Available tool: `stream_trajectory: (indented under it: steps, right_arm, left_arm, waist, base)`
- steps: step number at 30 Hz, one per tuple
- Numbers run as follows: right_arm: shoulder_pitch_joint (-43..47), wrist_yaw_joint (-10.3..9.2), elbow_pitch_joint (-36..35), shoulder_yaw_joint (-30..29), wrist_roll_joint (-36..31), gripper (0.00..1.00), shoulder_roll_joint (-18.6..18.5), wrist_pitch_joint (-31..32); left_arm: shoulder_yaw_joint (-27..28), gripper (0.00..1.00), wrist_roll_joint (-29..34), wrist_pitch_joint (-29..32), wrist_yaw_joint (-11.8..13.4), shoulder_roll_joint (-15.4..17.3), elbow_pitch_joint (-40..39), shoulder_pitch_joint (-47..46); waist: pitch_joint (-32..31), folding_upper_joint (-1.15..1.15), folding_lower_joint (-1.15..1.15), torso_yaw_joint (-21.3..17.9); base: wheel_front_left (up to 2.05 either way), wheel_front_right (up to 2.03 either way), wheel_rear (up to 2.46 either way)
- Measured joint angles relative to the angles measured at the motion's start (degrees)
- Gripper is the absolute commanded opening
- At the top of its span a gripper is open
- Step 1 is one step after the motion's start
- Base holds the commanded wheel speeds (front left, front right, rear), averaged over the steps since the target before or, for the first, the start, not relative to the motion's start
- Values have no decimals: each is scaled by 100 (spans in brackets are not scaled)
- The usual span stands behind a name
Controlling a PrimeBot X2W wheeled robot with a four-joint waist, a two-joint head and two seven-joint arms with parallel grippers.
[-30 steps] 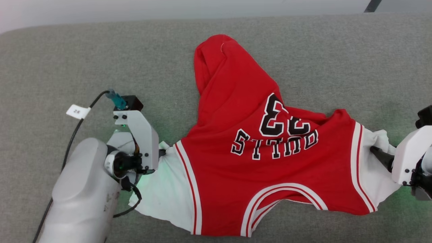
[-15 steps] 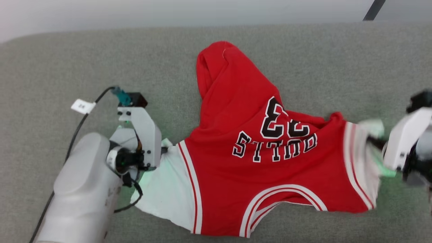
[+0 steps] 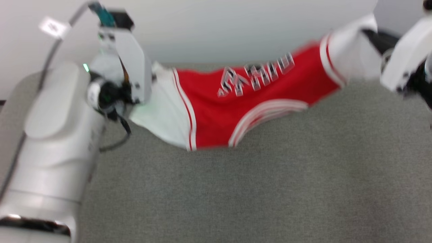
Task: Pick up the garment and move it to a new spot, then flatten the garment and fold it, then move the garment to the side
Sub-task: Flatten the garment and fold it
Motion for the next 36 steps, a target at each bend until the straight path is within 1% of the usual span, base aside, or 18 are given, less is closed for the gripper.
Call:
stream_trajectory:
  steps: [5,13,19,24,32,36]
  right_arm:
    - [-804,0,347,341,-81,0,52,-777]
    - [-1825,0,1241,855,-38,0,143,-1903]
    - [-2316,0,1744,1236,129,0,74,-2348]
    - [-2605,0,1989,1533,334,0,8,-2655]
    - [-3014,0,2194,1873,571,0,-155,-3059]
    - [-3432,0,2215,2007,469,0,-245,-3442]
  left_arm:
    - [-36,0,220,-493,-18,145,55,-611]
    - [-67,0,444,-1411,-59,270,420,-1468]
    - [-209,0,459,-1973,-86,281,619,-1901]
    - [-316,0,365,-2218,-90,309,786,-2171]
    - [-616,0,191,-2469,-91,430,858,-2559]
    - [-722,0,269,-2702,-92,588,856,-2966]
  waist:
    - [-218,0,0,-13]
    - [-346,0,0,-64]
    - [-277,0,0,-29]
    - [-135,0,0,-11]
    - [238,0,0,24]
    - [562,0,0,41]
  base:
    - [0,0,0]
    - [0,0,0]
    - [0,0,0]
    - [0,0,0]
    - [0,0,0]
    - [0,0,0]
